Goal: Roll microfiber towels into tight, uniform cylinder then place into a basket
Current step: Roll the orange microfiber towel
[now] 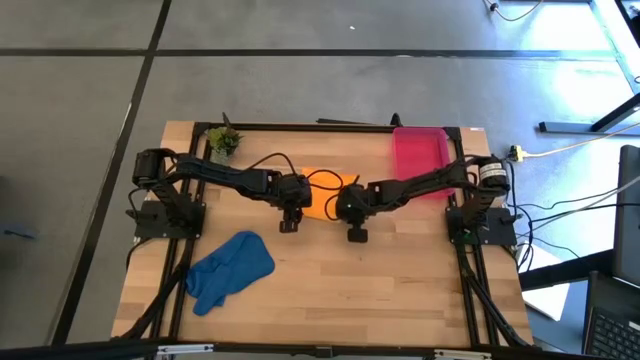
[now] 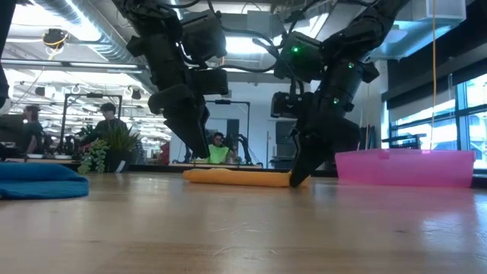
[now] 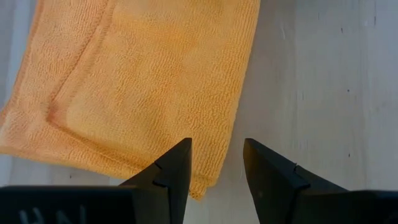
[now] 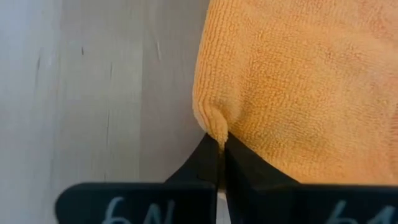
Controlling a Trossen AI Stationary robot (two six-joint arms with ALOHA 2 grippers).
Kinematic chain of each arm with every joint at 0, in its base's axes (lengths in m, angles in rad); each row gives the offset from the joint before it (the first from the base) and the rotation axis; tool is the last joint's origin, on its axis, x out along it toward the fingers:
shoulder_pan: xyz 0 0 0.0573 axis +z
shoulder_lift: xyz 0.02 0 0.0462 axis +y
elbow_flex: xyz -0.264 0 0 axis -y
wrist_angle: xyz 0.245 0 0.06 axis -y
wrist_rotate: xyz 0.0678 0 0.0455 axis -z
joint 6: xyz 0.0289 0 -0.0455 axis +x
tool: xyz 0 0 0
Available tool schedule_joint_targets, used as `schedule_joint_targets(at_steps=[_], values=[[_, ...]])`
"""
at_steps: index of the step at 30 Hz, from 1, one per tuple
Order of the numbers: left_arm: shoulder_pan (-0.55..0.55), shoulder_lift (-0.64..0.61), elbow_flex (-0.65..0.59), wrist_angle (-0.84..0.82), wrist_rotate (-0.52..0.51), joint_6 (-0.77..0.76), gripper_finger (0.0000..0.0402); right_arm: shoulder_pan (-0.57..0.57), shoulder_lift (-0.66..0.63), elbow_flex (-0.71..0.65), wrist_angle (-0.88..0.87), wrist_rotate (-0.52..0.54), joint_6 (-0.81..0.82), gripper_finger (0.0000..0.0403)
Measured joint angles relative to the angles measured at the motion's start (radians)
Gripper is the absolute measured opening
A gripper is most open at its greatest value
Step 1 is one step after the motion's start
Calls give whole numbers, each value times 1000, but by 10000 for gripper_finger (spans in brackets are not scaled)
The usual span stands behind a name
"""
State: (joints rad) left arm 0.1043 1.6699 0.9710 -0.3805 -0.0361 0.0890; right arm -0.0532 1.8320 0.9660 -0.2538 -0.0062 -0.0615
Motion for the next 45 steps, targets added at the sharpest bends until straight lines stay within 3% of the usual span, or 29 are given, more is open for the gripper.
schedule_joint_targets(at_steps=[6, 23, 38, 45], values=[[-1, 35, -2, 12, -57, -8, 137, -17, 3, 8, 0, -46, -16, 6], [83, 102, -1, 44, -49, -112, 137, -30, 0, 8, -10, -81, -26, 6], [53, 161, 3, 71, -26, -106, 137, -138, -12, 99, -139, -384, -24, 11], [53, 163, 2, 68, -29, -105, 137, -194, -14, 153, -288, -459, -52, 6]])
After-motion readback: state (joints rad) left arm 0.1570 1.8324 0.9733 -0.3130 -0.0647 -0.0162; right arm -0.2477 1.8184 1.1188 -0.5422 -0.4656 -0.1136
